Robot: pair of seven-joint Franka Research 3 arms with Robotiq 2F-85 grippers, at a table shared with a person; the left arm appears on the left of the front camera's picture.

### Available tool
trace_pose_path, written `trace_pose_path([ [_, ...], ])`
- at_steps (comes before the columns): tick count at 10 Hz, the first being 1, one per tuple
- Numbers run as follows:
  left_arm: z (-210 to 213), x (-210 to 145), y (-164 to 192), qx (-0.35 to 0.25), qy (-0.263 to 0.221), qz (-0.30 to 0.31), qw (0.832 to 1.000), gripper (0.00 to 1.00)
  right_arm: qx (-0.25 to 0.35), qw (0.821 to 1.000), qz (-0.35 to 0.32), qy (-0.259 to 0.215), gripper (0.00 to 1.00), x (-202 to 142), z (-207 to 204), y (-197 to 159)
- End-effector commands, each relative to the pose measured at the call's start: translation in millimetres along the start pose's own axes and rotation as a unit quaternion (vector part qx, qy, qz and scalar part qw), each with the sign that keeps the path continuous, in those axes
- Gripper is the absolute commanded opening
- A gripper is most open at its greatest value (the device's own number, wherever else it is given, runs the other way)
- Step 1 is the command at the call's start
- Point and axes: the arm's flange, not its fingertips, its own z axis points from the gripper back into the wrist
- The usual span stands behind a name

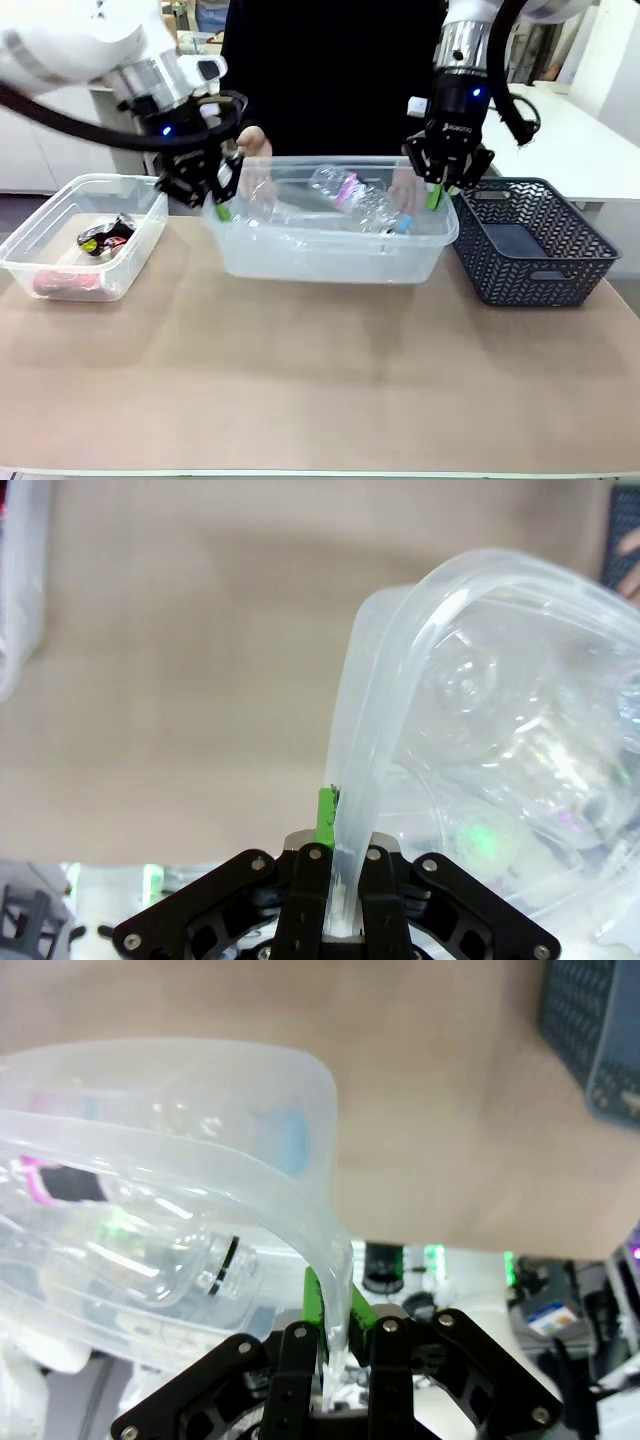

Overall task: Sort the waste into each basket.
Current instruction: Offer the picked Organizing box to the human.

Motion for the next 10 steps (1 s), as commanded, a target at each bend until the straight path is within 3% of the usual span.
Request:
trace_pose_path([
  [1, 18, 52, -18, -0.013, -0.041, 0.009, 0.999, 0.03, -0.024, 1.0, 0.018, -0.007, 0.06, 58, 28, 23],
  [4, 7, 99, -17, -0.017, -0.031, 0.017, 0.999, 0.03, -0.025, 1.0, 0.015, 0.01, 0.06, 105, 27, 29],
  [7, -22, 113, 0, -0.009, 0.005, 0.047, 0.999, 0.03, -0.002, 1.0, -0.013, 0.004, 0.06, 112, 12, 21],
  [8, -18, 106, 8, 0.011, -0.005, 0.009, 1.0, 0.03, -0.024, 1.0, 0.007, 0.004, 0.06, 110, 17, 8],
  [10, -18, 106, 8, 0.011, -0.005, 0.009, 1.0, 0.03, -0.024, 1.0, 0.007, 0.004, 0.06, 110, 17, 8],
])
